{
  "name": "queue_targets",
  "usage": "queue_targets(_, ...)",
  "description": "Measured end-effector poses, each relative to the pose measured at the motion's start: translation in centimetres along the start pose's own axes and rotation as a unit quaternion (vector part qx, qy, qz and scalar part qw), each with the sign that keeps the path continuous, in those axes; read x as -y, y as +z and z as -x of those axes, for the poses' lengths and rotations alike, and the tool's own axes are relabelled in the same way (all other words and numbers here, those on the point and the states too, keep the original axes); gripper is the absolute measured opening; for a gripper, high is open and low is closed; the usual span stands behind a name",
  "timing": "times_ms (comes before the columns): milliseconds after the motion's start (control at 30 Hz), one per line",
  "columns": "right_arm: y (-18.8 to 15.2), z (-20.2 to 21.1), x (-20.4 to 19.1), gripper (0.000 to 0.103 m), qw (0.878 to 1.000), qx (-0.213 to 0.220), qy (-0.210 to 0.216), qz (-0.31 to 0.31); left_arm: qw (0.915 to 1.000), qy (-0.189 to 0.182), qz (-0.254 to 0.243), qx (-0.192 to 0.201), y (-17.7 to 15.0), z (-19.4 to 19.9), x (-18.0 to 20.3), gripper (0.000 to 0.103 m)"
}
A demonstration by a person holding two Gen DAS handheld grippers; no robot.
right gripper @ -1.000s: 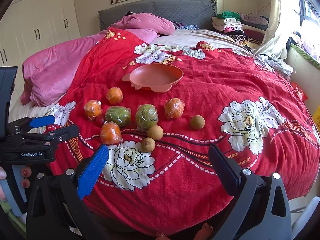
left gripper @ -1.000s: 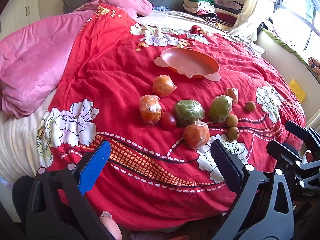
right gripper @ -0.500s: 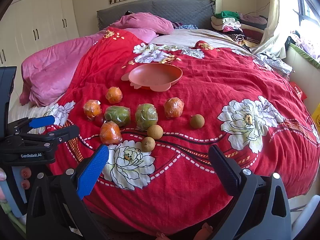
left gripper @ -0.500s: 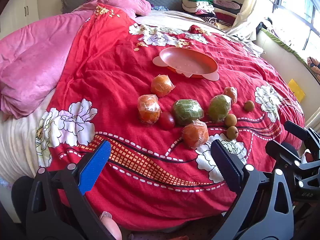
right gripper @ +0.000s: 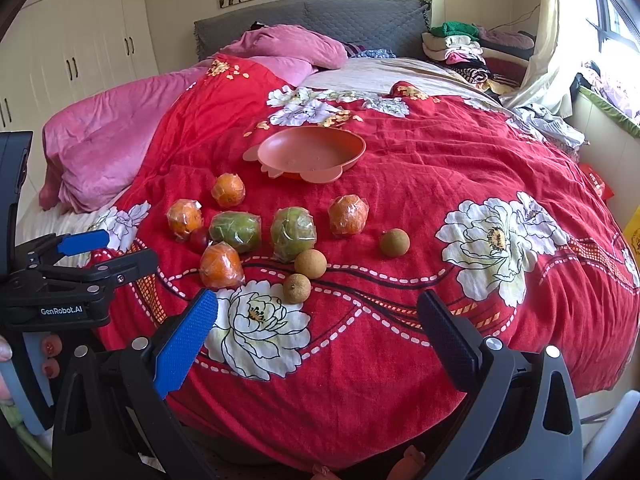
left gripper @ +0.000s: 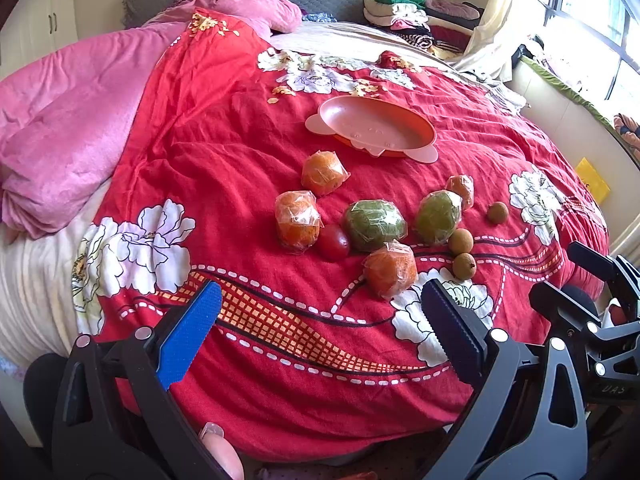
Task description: Organize fruits
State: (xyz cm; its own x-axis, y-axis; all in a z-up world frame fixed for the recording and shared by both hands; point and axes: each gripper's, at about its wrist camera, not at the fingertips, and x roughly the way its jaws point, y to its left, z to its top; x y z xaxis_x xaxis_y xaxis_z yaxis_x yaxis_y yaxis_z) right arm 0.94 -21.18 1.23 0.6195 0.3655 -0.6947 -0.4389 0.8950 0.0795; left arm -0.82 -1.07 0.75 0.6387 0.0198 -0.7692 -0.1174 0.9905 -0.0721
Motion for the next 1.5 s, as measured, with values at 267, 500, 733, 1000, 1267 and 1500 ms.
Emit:
queue_targets(267,-0.1,-0.4,-0.1,0.099,1.0,-0.006,0.003,0.0,1.0,0.001,0.0,-0.003,0.1,-0.3,-0.2,0.094)
queue_targets(500,-0.1,-1.3,-0.1,0.099,1.0,-0.016,0.005,0.0,0.9999,0.002,0.001,-0.01,0.2,-1.2,-0.9,0.094)
queue_targets(733,-0.1,-2.3,0.1,0.099,1.0,-0.026,0.007,-0.002,0.9998,0.006,0.004,-0.016,0.4,-2.0,-1.5,0.094)
queue_targets(1000,0.0,-3.8,0.0,0.099,0.999,-0.041,0.008,0.001,0.9995,0.004,0.009,-0.029,0.8,-3.4,-2.4,0.094)
queue_targets(1267,0.2,-5.0,0.0,0.099,0.999,-0.052,0.009,0.001,0.9992,0.001,0.011,-0.039,1.2,-4.5,-2.7,0.094)
queue_targets(1500,0.3,-6.0,0.2,0.099,0.998,-0.062,0.012,-0.002,0.9989,-0.005,0.014,-0.045,1.8,-5.4,-3.1,0.094)
